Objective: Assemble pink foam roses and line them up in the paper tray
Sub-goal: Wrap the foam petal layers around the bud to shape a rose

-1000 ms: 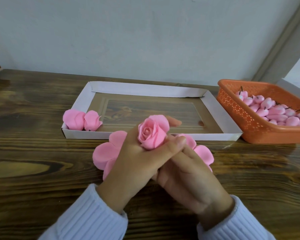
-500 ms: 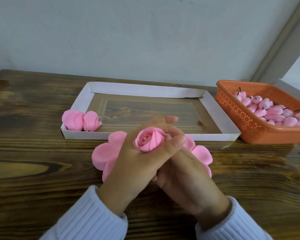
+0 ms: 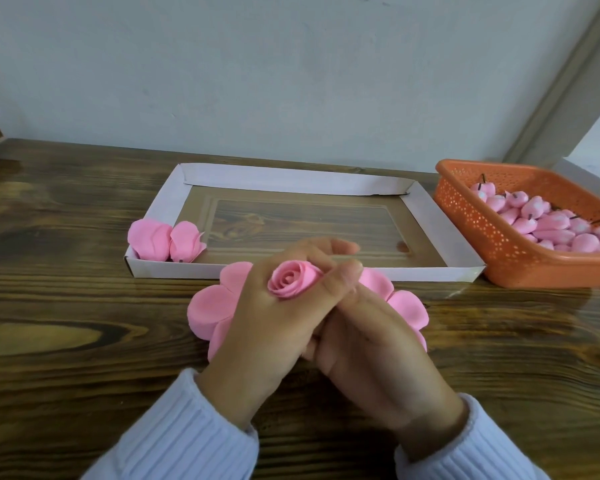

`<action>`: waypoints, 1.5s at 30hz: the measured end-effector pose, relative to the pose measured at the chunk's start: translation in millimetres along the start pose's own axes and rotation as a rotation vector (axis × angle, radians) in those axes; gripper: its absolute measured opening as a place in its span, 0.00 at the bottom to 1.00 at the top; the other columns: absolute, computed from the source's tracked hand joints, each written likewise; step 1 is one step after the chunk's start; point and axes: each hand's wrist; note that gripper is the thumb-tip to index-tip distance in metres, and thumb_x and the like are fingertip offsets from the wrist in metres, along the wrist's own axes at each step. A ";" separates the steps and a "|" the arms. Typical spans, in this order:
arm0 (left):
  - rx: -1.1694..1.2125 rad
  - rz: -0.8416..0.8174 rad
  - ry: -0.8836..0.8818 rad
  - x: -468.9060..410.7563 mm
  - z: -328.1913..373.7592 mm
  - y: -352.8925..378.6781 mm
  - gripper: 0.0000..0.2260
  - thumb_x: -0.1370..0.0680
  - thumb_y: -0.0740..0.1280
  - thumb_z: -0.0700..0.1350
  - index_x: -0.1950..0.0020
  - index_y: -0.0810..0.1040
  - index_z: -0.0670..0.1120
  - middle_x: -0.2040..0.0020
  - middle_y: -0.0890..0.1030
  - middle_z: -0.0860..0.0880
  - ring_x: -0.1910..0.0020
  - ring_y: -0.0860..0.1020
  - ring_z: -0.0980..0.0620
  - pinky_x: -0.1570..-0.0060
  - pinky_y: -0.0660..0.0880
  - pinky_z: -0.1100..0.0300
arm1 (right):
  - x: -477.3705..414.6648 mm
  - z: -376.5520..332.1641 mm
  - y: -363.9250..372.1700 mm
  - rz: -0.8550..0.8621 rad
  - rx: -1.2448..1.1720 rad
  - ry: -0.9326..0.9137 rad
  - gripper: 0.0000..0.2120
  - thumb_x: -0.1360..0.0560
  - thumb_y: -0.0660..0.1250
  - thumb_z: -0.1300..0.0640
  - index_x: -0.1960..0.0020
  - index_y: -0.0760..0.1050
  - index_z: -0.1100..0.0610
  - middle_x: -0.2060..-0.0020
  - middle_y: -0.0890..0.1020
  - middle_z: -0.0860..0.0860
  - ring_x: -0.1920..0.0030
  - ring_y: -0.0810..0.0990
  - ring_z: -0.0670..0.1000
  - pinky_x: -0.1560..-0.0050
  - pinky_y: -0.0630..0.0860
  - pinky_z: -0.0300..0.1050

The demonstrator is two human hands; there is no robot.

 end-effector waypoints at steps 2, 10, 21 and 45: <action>-0.009 0.017 -0.015 -1.6 -2.2 -1.1 0.01 0.33 0.73 0.49 0.63 0.83 0.54 0.51 0.84 0.58 0.57 0.84 0.57 0.74 0.71 0.72 | 0.0 -2.2 -0.1 -0.028 -0.039 -0.010 0.24 0.25 0.62 0.56 0.31 0.68 0.65 0.44 0.74 0.62 0.45 0.71 0.60 0.48 0.69 0.54; -0.048 -0.088 0.095 -1.4 -2.7 -2.2 0.05 0.34 0.71 0.53 0.68 0.81 0.54 0.50 0.84 0.58 0.57 0.83 0.58 0.71 0.72 0.73 | -2.9 2.7 -3.1 0.017 0.038 0.006 0.17 0.20 0.58 0.53 0.37 0.76 0.60 0.45 0.76 0.59 0.43 0.71 0.60 0.46 0.68 0.56; -0.093 -0.224 0.166 -1.5 0.3 -7.1 0.02 0.31 0.73 0.46 0.63 0.83 0.51 0.42 0.82 0.58 0.68 0.78 0.69 0.69 0.71 0.77 | 2.1 -3.4 -1.2 -0.016 0.114 -0.026 0.18 0.22 0.59 0.52 0.40 0.75 0.62 0.50 0.70 0.62 0.52 0.67 0.60 0.58 0.68 0.47; -0.222 -0.182 0.150 -12.1 0.5 -18.9 0.15 0.29 0.66 0.56 0.59 0.79 0.43 0.45 0.83 0.57 0.45 0.81 0.57 0.51 0.77 0.62 | 0.9 4.1 -5.3 -0.127 0.020 -0.051 0.19 0.28 0.67 0.59 0.37 0.74 0.56 0.53 0.80 0.55 0.57 0.78 0.52 0.54 0.75 0.46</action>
Point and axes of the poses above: each hand's wrist, its own x-axis away from the middle knuckle, its own y-axis out of the palm, z = x × y
